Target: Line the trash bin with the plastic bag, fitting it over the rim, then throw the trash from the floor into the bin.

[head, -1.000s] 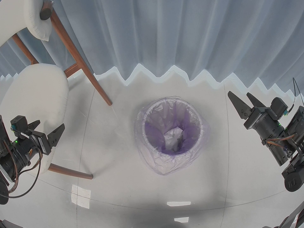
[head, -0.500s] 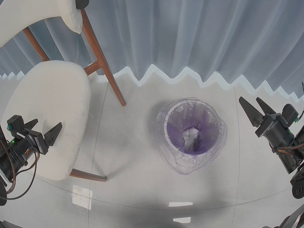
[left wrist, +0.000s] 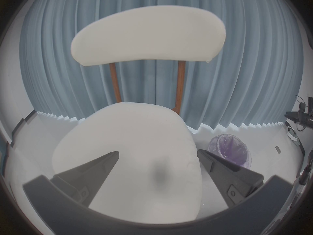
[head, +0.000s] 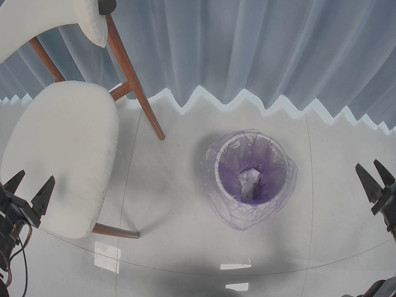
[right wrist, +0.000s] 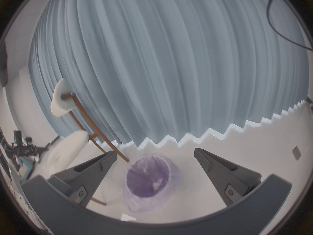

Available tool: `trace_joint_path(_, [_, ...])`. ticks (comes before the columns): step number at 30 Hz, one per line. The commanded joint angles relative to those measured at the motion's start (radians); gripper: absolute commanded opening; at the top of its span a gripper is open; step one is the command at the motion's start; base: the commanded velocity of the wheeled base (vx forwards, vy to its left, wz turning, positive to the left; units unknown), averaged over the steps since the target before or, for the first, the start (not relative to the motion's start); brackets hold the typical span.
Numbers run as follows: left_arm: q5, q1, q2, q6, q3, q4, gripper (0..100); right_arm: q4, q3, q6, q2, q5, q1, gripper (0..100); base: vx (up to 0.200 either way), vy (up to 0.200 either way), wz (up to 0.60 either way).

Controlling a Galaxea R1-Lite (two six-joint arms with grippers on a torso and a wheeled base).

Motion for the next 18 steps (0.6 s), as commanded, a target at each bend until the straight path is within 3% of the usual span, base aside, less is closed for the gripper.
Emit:
trace_joint_path(1, [0.032, 0.034, -0.461, -0.009, 0.140, 0.195, 100, 0.621, 0.019, -0.227, -0.673, -0.004, -0.072, 100, 0.000, 0.000, 0.00])
trace_joint_path(2, [0.032, 0.034, -0.461, -0.009, 0.140, 0.195, 100, 0.621, 0.019, -0.227, -0.673, -0.004, -0.072, 100, 0.000, 0.000, 0.00])
trace_joint_path(3, [0.037, 0.032, -0.608, -0.016, 0.133, 0.371, 100, 0.856, 0.022, -0.296, -0.885, -0.020, -0.078, 100, 0.000, 0.000, 0.00])
trace_joint_path(4, [0.038, 0.032, -0.680, -0.022, 0.134, 0.460, 100, 0.953, 0.039, -0.313, -0.969, -0.043, -0.084, 100, 0.000, 0.000, 0.00])
trace_joint_path(5, [0.038, 0.034, -0.711, -0.022, 0.137, 0.502, 100, 0.989, 0.043, -0.309, -0.985, -0.055, -0.085, 100, 0.000, 0.000, 0.00])
trace_joint_path(6, [0.038, 0.038, -0.835, -0.018, 0.142, 0.652, 100, 1.014, 0.048, -0.295, -0.954, -0.130, -0.092, 100, 0.000, 0.000, 0.00])
trace_joint_path(8, [0.038, 0.049, -0.933, 0.002, 0.130, 0.842, 100, 1.046, 0.048, -0.247, -0.949, -0.197, -0.093, 100, 0.000, 0.000, 0.00])
trace_joint_path(10, [0.032, 0.051, -0.927, 0.025, 0.114, 0.848, 100, 1.083, 0.042, -0.190, -0.952, -0.196, -0.093, 100, 0.000, 0.000, 0.00])
trace_joint_path(12, [0.024, 0.049, -0.933, 0.031, 0.136, 0.802, 100, 1.091, 0.037, -0.158, -0.951, -0.135, -0.093, 100, 0.000, 0.000, 0.00])
trace_joint_path(13, [0.024, 0.049, -0.933, 0.031, 0.136, 0.802, 100, 1.091, 0.037, -0.158, -0.951, -0.135, -0.093, 100, 0.000, 0.000, 0.00])
trace_joint_path(14, [0.017, 0.047, -0.933, 0.036, 0.136, 0.798, 100, 1.092, 0.037, -0.170, -0.951, 0.007, -0.093, 100, 0.000, 0.000, 0.00])
trace_joint_path(15, [0.010, 0.047, -0.933, 0.027, 0.139, 0.787, 100, 1.095, 0.037, -0.198, -0.951, 0.069, -0.093, 100, 0.000, 0.000, 0.00])
trace_joint_path(16, [0.007, 0.047, -0.933, 0.019, 0.139, 0.784, 100, 1.101, 0.034, -0.218, -0.952, 0.106, -0.093, 100, 0.000, 0.000, 0.00])
trace_joint_path(18, [0.006, 0.047, -0.933, 0.010, 0.139, 0.781, 100, 1.115, 0.028, -0.213, -0.952, 0.115, -0.093, 100, 0.000, 0.000, 0.00])
